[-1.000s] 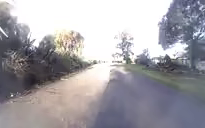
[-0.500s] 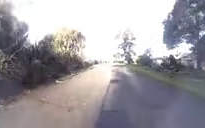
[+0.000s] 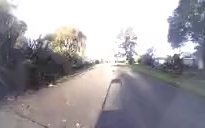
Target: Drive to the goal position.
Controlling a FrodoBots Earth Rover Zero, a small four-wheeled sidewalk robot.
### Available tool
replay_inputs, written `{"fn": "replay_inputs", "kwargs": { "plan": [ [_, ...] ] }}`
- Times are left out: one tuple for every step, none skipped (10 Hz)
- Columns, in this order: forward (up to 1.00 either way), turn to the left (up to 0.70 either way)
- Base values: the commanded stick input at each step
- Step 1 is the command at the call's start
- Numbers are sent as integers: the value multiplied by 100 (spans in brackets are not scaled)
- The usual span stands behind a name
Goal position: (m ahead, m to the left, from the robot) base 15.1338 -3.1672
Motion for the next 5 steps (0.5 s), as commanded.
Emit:
{"fn": "replay_inputs", "kwargs": {
  "plan": [
    [100, 0],
    [100, 0],
    [100, 0],
    [100, 0],
    [100, 0]
  ]
}}
